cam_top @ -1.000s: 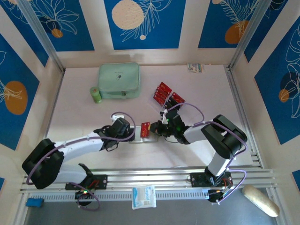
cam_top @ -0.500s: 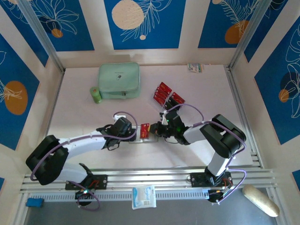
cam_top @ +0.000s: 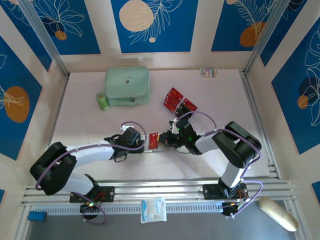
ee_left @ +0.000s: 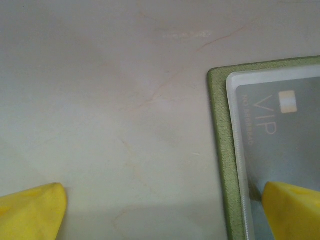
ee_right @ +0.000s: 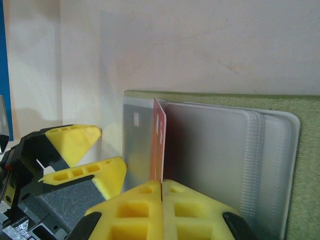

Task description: Put the credit cards into the card holder

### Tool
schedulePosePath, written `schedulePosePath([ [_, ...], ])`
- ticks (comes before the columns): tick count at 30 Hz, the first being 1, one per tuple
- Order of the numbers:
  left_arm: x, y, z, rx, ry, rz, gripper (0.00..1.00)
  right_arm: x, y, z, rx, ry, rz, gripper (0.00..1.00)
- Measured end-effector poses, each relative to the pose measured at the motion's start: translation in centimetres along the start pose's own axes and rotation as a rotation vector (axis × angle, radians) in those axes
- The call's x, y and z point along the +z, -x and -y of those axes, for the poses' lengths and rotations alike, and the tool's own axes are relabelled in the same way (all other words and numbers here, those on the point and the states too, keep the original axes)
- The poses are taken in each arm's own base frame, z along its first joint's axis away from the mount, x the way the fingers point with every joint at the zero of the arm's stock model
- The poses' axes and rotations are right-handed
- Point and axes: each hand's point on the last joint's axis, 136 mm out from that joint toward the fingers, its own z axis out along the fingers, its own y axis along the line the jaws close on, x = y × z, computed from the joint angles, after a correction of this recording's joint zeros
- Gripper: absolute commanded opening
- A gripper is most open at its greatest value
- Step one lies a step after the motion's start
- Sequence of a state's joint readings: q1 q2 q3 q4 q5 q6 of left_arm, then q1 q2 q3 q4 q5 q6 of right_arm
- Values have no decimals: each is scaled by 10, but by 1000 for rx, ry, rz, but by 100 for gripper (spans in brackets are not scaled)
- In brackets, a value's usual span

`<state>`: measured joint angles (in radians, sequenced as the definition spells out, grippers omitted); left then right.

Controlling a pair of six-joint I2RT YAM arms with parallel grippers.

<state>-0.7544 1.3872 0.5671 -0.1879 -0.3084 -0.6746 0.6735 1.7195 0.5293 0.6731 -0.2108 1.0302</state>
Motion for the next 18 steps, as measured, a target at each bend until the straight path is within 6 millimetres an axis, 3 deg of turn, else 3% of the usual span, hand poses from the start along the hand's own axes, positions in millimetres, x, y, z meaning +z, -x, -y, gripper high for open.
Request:
schedulePosePath([
  [18,1,0,0,-1,1,6,100,-4,-7,5,10,-17,-12,0],
])
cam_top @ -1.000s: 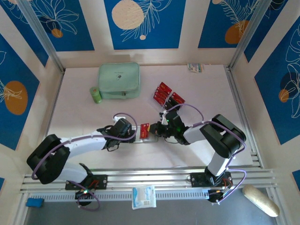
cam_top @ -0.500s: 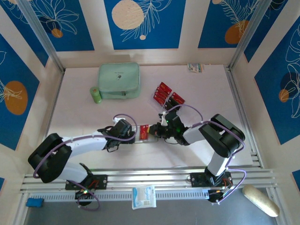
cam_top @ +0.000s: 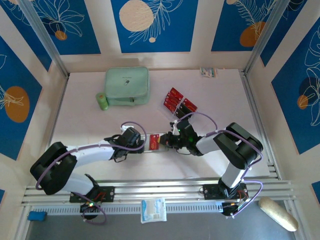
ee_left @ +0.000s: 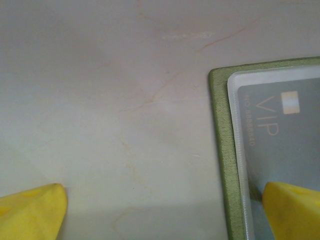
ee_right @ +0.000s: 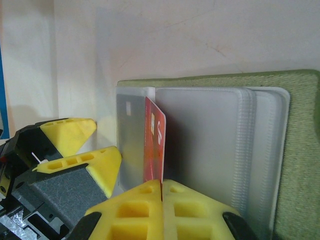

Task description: Put the credit cards into the card holder

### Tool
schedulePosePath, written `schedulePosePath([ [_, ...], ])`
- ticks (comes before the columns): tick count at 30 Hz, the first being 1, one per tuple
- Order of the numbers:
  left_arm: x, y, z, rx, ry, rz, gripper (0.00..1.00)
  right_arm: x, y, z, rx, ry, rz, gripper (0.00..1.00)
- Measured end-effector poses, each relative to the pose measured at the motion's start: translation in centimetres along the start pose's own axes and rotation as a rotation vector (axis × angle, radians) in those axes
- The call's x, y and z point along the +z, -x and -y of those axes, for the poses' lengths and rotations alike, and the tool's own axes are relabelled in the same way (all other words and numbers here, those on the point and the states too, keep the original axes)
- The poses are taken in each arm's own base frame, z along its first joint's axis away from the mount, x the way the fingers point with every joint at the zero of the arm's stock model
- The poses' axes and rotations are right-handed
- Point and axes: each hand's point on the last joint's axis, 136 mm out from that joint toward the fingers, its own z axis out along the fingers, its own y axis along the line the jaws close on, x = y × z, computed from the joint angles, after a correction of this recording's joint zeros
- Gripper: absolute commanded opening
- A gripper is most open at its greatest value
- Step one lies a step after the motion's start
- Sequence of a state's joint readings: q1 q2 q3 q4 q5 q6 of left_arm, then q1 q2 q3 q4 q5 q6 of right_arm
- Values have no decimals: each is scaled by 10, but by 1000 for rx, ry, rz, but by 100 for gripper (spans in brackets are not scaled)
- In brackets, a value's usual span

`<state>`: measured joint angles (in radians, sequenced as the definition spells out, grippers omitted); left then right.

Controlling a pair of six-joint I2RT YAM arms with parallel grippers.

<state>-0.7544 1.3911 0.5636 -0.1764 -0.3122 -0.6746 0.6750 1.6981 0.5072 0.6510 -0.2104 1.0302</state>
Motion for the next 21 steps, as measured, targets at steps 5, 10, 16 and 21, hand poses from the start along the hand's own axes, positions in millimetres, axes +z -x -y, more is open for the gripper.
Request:
schedulePosePath([
  [5,0,0,0,0,0,0,100,0,-2,2,4,-8,-6,0],
  [10,0,0,0,-1,0,2,99,1,-3,2,5,-12,-12,0],
  [16,0,0,-1,-1,2,3,100,2,-2,0,9,-19,-20,0],
  [21,1,0,0,-1,0,5,100,5,-2,0,15,-26,-33,0],
])
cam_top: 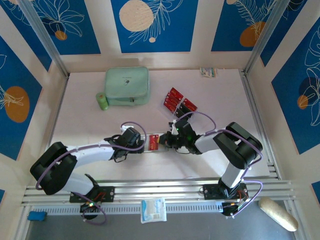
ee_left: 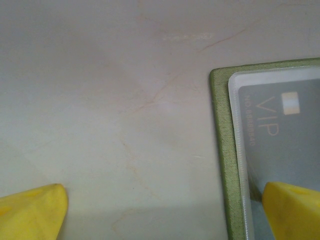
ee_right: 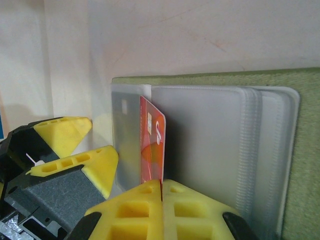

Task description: Put the credit cards into the card holder

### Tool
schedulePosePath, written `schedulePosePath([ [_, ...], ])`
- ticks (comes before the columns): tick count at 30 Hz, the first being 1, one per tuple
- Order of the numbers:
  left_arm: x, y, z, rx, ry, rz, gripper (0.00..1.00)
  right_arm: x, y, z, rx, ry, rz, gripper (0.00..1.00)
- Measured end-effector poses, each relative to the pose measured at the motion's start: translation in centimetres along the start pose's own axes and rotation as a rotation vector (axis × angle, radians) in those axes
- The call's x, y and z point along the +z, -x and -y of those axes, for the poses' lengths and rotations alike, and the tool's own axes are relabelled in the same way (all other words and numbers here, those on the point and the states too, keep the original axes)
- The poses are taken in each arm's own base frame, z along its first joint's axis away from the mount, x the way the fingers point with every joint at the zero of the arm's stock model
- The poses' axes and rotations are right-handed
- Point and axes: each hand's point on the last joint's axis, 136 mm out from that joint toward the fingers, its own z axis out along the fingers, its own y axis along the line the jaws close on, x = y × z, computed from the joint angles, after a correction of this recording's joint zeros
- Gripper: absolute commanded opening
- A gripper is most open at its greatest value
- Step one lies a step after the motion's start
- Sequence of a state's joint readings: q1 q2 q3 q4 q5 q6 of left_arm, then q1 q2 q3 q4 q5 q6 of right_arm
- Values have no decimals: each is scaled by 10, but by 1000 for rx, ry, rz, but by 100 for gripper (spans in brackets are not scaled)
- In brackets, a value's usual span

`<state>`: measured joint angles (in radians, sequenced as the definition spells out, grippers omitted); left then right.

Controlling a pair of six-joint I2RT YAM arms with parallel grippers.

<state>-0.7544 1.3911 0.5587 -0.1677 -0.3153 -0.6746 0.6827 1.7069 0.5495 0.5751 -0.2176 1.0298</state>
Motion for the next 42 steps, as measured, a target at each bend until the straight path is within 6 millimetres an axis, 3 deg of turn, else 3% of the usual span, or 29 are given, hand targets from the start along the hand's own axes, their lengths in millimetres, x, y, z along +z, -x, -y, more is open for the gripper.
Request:
schedulePosePath([
  [14,-1,1,0,-1,-3,4,100,20,-3,-10,4,-24,-87,0],
  [16,-2,2,1,-4,-6,9,100,22,-4,-11,0,-34,-106,7],
  [19,-6,7,2,-11,-18,26,100,22,-5,-12,-15,-54,-130,29],
  [24,-11,13,1,-27,-29,48,100,14,-8,-14,-44,-76,-163,35],
  [28,-9,8,-4,-36,-19,39,100,4,-12,-11,-63,-120,-190,31],
  [34,-5,-1,-10,-39,-1,18,100,2,-1,-27,-134,-135,-193,12],
  [38,-4,-3,-12,-45,4,17,100,4,4,-40,-176,-126,-190,9],
  [42,-4,-2,-12,-47,4,18,100,14,3,-39,-190,-135,-207,9],
])
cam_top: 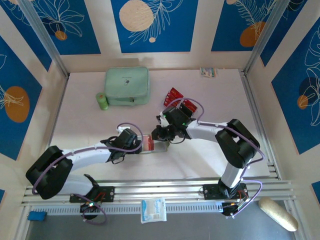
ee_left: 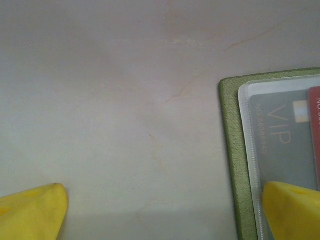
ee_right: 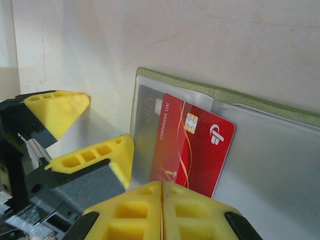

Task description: Put the credit cards into the card holder

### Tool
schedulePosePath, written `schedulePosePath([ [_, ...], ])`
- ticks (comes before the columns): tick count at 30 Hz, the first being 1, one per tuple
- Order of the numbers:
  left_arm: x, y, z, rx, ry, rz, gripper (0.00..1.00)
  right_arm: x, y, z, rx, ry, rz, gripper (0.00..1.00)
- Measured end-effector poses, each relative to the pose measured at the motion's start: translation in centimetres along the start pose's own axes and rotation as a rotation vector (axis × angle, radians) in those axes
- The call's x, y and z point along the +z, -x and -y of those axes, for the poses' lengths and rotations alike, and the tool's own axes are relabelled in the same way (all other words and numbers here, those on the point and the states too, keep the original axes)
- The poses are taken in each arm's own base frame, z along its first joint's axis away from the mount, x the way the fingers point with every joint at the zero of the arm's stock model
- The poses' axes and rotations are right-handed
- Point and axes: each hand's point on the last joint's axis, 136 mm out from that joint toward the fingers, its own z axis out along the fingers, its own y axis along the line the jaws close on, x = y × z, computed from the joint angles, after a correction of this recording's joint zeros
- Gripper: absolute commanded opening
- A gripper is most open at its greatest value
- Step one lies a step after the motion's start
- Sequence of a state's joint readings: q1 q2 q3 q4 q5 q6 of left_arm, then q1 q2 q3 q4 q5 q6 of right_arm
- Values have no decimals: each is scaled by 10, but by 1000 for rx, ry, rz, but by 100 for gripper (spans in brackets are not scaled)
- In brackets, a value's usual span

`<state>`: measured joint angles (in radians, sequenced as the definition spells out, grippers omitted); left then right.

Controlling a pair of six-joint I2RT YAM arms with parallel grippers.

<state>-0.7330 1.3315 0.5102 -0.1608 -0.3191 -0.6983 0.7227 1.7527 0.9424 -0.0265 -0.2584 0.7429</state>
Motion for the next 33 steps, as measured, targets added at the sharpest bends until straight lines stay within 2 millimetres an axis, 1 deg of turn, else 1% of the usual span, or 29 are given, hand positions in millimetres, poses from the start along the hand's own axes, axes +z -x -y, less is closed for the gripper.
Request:
schedulePosePath([
  [3,0,0,0,-1,-1,2,100,10,-5,7,5,-21,-31,8],
  [7,0,0,0,-1,-1,2,100,23,-13,15,11,-51,-69,4],
  [10,0,0,-1,-3,0,2,100,30,-13,11,3,-48,-80,2],
  [15,0,3,-2,-11,2,7,100,40,-14,2,-17,-41,-94,1],
  [23,-9,11,-4,-34,-12,36,100,41,-15,0,-21,-41,-96,3],
  [29,-3,-5,-16,-32,16,4,100,31,-15,-3,-24,-52,-90,4],
  [33,-3,-5,-15,-34,17,9,100,22,-10,-6,-40,-59,-72,3],
])
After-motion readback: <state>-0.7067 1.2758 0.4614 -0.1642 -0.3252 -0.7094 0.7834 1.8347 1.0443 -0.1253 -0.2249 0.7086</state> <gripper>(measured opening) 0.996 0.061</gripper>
